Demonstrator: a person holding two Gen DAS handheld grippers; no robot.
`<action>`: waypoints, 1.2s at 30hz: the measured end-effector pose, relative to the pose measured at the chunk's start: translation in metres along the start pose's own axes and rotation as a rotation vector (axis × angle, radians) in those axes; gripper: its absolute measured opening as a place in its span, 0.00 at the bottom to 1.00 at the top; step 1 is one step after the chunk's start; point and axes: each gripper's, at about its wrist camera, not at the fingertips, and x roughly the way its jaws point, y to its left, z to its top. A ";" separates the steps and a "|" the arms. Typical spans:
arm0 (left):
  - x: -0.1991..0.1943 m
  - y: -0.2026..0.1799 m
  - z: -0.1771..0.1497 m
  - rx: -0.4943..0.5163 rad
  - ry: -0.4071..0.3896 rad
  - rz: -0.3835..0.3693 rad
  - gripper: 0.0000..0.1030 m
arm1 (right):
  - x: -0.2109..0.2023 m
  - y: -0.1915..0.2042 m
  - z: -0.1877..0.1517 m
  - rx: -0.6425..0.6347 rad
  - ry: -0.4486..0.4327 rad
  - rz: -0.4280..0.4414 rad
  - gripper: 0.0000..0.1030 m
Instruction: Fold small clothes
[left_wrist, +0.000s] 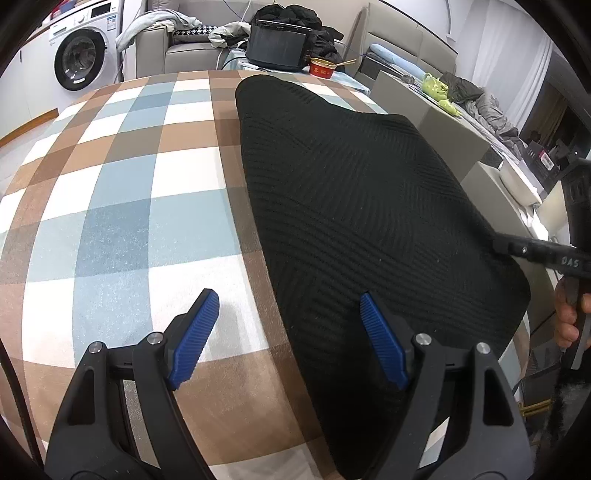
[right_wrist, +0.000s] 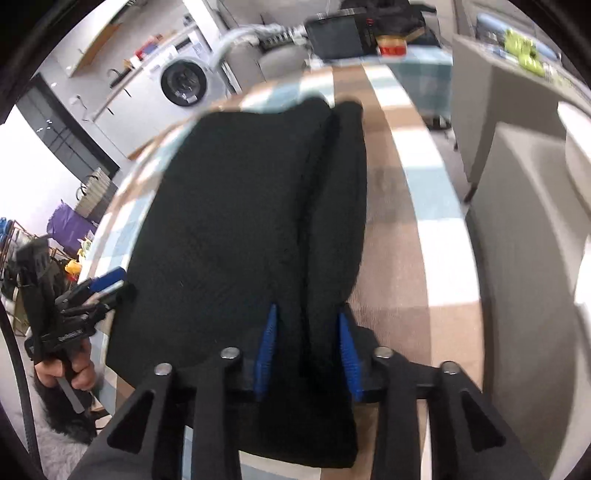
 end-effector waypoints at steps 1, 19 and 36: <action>0.002 0.000 0.001 -0.004 0.002 -0.009 0.74 | 0.000 0.000 0.002 0.002 -0.012 0.014 0.46; 0.021 0.015 0.021 -0.094 -0.056 -0.089 0.14 | 0.050 0.011 0.025 -0.045 0.016 0.043 0.32; -0.031 0.115 -0.010 -0.224 -0.122 0.062 0.15 | 0.092 0.112 0.030 -0.211 0.073 0.158 0.32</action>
